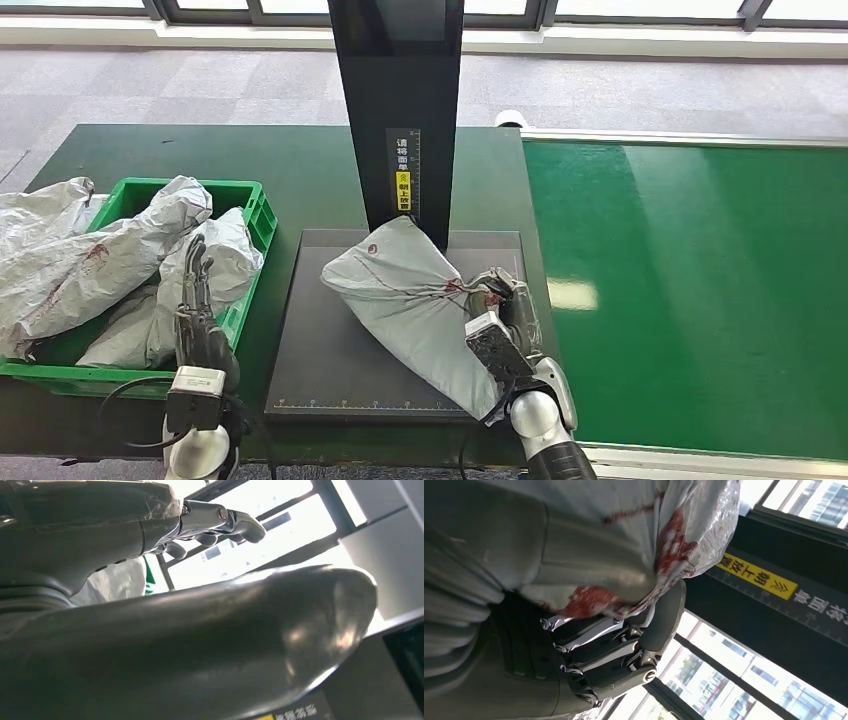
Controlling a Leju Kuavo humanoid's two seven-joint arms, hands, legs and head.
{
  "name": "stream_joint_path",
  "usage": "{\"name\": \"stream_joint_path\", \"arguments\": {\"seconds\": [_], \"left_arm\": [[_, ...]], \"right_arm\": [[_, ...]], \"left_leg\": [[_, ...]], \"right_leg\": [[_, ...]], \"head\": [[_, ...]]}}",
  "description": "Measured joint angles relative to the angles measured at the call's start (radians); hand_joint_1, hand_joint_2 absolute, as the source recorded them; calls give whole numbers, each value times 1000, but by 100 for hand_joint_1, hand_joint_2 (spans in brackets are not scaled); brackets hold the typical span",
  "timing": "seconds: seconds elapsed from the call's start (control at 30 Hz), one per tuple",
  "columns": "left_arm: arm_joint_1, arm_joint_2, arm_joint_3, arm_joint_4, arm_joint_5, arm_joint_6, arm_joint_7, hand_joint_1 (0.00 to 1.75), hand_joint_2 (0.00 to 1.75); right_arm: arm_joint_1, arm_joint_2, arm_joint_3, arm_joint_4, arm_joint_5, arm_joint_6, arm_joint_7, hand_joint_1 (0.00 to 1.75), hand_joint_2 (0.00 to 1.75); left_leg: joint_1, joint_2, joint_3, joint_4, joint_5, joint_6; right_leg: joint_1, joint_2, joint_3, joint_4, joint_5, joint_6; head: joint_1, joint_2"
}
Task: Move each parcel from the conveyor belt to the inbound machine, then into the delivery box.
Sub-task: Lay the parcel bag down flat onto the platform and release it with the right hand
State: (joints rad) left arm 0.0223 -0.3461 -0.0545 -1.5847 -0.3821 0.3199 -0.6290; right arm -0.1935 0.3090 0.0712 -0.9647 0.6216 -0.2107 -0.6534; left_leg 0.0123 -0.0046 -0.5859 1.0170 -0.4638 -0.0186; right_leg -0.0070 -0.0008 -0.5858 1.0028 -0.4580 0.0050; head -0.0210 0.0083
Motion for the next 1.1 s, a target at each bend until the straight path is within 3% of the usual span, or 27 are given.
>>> {"name": "stream_joint_path", "arguments": {"seconds": [0.33,0.5,0.7,0.83,0.9,0.93,1.03,1.07,1.1], "left_arm": [[-70,1,-52,112,5,57,59,0,0],[-75,2,-76,132,1,139,100,0,0],[-124,4,-143,191,-106,185,113,0,0],[-151,20,-187,245,-168,74,155,0,175],[-160,31,-208,271,-244,40,160,0,175],[-166,36,-220,284,-291,32,167,0,131],[-186,46,-261,324,-438,21,205,0,131],[-192,48,-277,340,-487,18,217,0,175],[-198,50,-293,358,-537,13,227,0,175]], "right_arm": [[2,0,14,75,-12,52,-17,0,175],[1,0,28,92,-46,96,-38,0,175],[41,-4,88,-20,12,112,13,0,175],[137,-26,123,-232,67,80,42,0,175],[198,-45,131,-365,62,73,32,0,175],[227,-54,134,-426,56,71,24,0,175],[305,-77,140,-587,27,74,-7,0,175],[325,-83,143,-628,12,76,-19,0,175],[341,-91,146,-665,-5,78,-29,0,175]], "left_leg": [[0,0,0,0,0,0],[0,0,0,0,0,0],[0,0,0,0,0,0],[0,0,0,1,0,0],[0,0,0,1,-1,0],[0,0,-1,1,-1,0],[0,0,-1,1,-3,0],[0,0,-1,1,-3,0],[0,0,0,1,-3,1]], "right_leg": [[0,0,0,0,0,0],[0,0,-1,0,0,0],[0,0,0,0,0,0],[0,0,0,0,0,0],[0,0,-1,-1,0,0],[0,0,-1,-1,0,0],[0,0,-1,-1,0,0],[0,0,-1,-1,0,0],[0,0,-1,-1,0,0]], "head": [[0,0],[0,0],[0,0],[0,0],[0,0],[0,0],[0,0],[0,0],[0,0]]}}
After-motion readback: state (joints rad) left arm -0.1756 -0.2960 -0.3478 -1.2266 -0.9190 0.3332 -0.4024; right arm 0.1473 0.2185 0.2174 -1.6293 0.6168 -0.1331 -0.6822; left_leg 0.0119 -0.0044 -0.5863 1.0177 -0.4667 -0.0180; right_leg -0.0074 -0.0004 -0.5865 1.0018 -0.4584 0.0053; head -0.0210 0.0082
